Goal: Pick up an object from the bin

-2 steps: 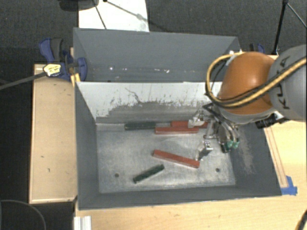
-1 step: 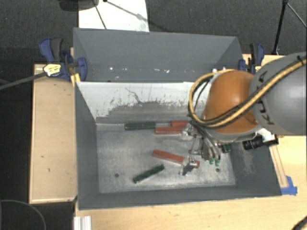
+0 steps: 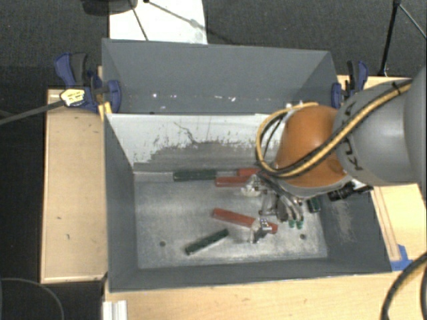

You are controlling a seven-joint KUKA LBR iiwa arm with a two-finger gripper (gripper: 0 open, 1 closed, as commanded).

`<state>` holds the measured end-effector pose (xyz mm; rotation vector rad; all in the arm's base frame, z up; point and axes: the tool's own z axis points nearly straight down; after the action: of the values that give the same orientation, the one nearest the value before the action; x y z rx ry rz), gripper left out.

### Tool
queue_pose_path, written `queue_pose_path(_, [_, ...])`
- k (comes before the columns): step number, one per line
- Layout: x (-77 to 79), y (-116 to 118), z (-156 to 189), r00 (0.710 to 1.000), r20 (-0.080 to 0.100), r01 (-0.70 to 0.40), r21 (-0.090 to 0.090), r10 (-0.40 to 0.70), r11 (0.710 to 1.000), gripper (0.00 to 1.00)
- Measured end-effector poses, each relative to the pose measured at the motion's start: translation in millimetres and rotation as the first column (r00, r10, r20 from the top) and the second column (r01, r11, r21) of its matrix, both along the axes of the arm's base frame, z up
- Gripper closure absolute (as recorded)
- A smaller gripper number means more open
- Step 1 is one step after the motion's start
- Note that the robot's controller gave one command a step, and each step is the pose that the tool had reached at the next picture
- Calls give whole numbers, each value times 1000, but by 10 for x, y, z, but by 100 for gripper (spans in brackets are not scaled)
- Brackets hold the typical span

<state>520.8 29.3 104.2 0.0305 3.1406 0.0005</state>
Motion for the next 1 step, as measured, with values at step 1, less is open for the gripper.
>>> queue_pose_path(1, [-173,9,-272,974,1,226,1,-226,974,0])
